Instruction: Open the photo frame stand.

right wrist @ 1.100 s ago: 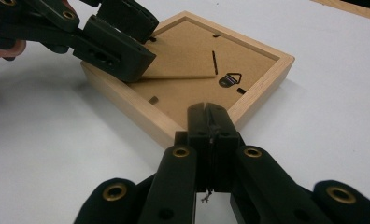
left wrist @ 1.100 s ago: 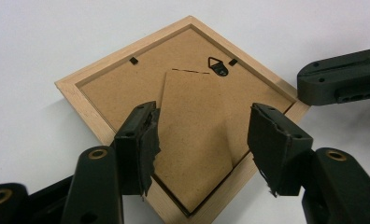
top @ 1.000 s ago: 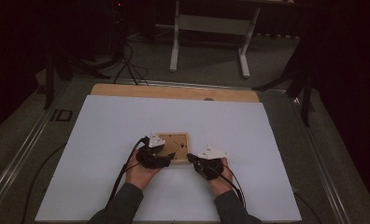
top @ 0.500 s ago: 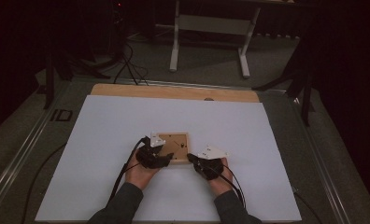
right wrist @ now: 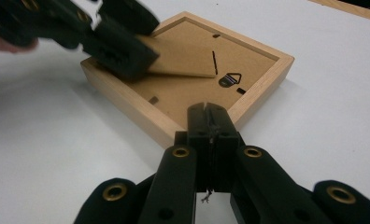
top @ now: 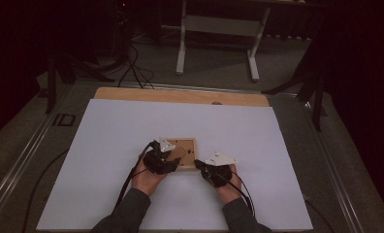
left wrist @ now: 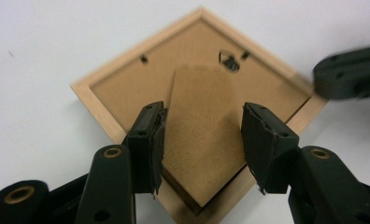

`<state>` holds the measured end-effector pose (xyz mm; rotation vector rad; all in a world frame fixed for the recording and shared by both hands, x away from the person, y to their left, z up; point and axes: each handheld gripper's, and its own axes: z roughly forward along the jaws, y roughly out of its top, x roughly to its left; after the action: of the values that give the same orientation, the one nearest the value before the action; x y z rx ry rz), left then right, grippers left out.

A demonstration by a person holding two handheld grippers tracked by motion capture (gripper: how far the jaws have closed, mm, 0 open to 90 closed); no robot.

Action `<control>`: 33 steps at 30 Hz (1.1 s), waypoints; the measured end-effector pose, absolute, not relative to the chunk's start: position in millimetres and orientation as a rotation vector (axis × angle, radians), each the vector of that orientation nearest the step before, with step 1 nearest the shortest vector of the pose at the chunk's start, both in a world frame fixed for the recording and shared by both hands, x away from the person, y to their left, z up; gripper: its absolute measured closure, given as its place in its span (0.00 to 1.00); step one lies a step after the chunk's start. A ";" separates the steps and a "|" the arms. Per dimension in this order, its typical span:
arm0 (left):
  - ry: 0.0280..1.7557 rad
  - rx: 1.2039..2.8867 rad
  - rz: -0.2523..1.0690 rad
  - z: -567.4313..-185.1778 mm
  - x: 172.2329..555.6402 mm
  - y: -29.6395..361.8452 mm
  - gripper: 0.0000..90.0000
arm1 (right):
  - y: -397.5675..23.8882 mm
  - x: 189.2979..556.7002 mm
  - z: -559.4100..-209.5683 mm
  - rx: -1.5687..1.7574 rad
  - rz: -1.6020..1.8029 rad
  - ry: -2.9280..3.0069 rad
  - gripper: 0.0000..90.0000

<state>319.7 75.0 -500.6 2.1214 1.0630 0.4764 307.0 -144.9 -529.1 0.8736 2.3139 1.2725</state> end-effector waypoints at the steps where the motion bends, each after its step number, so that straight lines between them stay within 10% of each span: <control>1: 1.064 2.124 0.474 -500.0 320.3 75.2 0.56 | -144.9 307.0 -529.1 0.873 1.272 2.314 0.99; 14: 1.049 2.055 0.418 -487.8 312.3 87.5 0.54 | -144.5 306.6 -529.2 0.872 1.271 2.311 0.99; 33: 1.046 2.120 0.344 -487.4 294.4 113.9 0.99 | -144.4 306.1 -529.3 0.875 1.271 2.309 0.99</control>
<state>294.4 113.9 -487.4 2.1200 1.0464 0.3439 306.1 -144.4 -529.3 0.8754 2.3093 1.2705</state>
